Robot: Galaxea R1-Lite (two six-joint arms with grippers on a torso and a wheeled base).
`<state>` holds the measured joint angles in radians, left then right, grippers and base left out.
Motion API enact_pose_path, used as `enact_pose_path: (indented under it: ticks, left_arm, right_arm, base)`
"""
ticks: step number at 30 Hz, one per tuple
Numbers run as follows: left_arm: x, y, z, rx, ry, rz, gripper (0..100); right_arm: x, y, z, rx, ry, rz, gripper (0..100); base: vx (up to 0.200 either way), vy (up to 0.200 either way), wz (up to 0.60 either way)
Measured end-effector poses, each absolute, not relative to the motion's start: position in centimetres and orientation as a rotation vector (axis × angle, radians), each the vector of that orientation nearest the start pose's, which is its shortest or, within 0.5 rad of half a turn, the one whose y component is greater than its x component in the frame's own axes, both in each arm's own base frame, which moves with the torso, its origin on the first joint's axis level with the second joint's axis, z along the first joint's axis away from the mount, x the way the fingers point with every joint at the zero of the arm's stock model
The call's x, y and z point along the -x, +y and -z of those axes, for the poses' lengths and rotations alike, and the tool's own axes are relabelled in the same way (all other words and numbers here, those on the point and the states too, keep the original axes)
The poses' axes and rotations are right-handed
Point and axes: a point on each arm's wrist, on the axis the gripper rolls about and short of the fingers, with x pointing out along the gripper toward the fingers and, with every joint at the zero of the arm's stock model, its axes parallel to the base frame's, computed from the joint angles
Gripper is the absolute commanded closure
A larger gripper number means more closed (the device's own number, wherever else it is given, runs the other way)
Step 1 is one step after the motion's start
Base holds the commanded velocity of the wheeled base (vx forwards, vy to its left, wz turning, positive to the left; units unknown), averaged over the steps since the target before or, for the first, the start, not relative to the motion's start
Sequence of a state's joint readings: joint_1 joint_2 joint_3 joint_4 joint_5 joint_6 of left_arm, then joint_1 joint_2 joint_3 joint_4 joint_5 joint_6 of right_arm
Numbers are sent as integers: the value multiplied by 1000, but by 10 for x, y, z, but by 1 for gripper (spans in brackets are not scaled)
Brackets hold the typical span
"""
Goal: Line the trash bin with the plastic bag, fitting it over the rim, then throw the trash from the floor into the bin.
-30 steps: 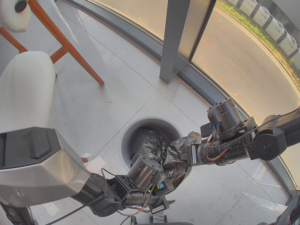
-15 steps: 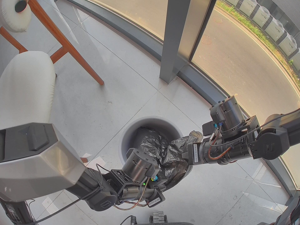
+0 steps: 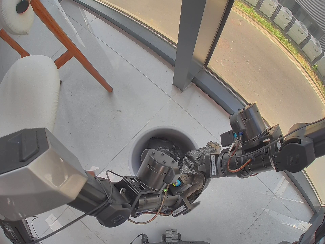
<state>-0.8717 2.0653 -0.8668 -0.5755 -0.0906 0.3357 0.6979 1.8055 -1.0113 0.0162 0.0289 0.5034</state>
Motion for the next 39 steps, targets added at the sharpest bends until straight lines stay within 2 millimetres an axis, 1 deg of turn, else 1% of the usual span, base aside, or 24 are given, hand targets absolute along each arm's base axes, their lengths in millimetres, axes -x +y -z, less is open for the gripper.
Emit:
enact_pose_path:
  ticks: [6, 11, 13, 18, 19, 24, 28, 31, 35, 37, 39]
  left_arm:
    - [-223, -281, -65, -554, 446, 1050, 0]
    - [-231, -291, -62, -536, 439, 1040, 0]
    - [-233, -295, -59, -534, 442, 1037, 0]
    - [-239, -299, -40, -528, 495, 1025, 0]
    - [-239, -300, -37, -526, 505, 1022, 100]
    - [-244, -298, -26, -529, 538, 1008, 100]
    - [-245, -297, -26, -530, 538, 990, 100]
    - [-245, -296, -32, -520, 527, 985, 100]
    - [-241, -290, -47, -495, 511, 976, 100]
    - [-240, -281, -56, -486, 502, 964, 100]
    - [-243, -269, -67, -472, 488, 938, 100]
  right_arm:
    - [-243, 204, -146, -187, 926, -467, 100]
    - [-242, 204, -146, -196, 928, -463, 100]
    - [-243, 204, -146, -202, 929, -459, 100]
    - [-243, 203, -146, -211, 929, -455, 100]
    - [-243, 203, -146, -211, 929, -455, 100]
    - [-243, 203, -146, -213, 928, -453, 100]
    - [-244, 202, -146, -214, 928, -450, 100]
    - [-244, 201, -146, -212, 929, -446, 100]
    - [-245, 198, -145, -209, 930, -440, 100]
    - [-246, 197, -145, -209, 928, -437, 100]
    - [-246, 197, -145, -211, 927, -437, 100]
  base:
    - [0, 0, 0]
    - [0, 0, 0]
    - [0, 0, 0]
    - [0, 0, 0]
    - [0, 0, 0]
    - [0, 0, 0]
    - [0, 0, 0]
    - [0, 0, 0]
    - [0, 0, 0]
    - [0, 0, 0]
    - [0, 0, 0]
